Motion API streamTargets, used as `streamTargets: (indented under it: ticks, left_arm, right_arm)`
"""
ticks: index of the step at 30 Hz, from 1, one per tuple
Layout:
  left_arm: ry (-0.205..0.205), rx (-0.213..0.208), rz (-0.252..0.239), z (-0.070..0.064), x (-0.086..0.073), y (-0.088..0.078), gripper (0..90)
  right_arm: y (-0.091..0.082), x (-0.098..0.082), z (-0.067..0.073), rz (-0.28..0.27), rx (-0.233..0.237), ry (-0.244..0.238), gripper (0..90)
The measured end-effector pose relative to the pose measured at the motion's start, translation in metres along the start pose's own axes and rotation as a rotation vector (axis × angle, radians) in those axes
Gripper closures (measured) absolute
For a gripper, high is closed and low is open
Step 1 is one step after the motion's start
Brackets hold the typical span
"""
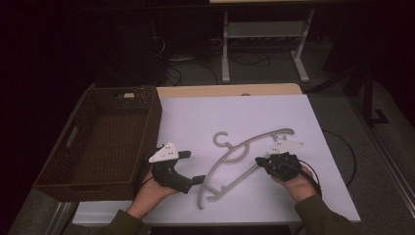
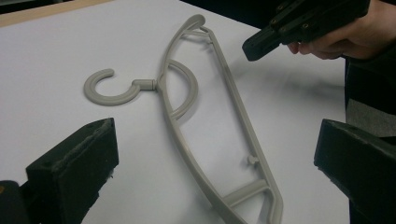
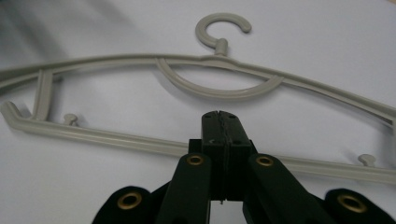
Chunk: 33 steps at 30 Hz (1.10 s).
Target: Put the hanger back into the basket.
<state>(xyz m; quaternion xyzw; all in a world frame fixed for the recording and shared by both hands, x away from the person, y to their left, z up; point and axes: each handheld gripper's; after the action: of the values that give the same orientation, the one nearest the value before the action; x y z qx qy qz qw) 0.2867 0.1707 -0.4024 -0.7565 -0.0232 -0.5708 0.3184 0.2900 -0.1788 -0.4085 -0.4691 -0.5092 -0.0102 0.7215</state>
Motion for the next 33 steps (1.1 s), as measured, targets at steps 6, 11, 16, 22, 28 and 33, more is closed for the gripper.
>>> streamTargets:
  ticks: [6,11,16,22,28,33]
  left_arm:
    - [-0.001,0.003,0.0,0.001,-0.001,-0.001,0.0]
    - [-0.001,0.002,0.0,0.0,-0.001,0.0,0.0]
    - [-0.002,0.004,0.0,0.001,-0.001,-0.001,0.0]
    - [-0.001,0.003,0.001,0.0,-0.001,0.0,0.0]
    - [-0.002,0.003,0.002,0.0,-0.001,0.0,0.0]
    - [-0.003,0.003,0.002,0.0,0.0,0.0,0.0]
  right_arm:
    - [0.012,-0.001,0.001,0.043,0.019,-0.003,89.2]
    - [0.019,-0.004,0.0,0.068,0.027,-0.001,89.3]
    - [0.022,-0.005,-0.003,0.073,0.025,0.009,89.3]
    - [0.027,-0.006,-0.003,0.079,0.031,0.009,89.3]
    - [0.03,-0.006,-0.002,0.086,0.032,0.005,89.3]
    - [0.031,-0.007,-0.003,0.098,0.03,0.005,89.3]
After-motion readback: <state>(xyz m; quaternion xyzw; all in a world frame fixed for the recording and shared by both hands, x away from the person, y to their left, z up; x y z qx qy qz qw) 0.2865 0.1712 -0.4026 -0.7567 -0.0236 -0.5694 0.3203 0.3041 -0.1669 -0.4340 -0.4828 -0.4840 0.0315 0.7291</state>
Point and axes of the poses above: each handheld gripper's, and its own axes: y roughly forward along the jaws, x roughly out of its top, z roughly to its left, and after that the axes turned 3 degrees about x, right-handed
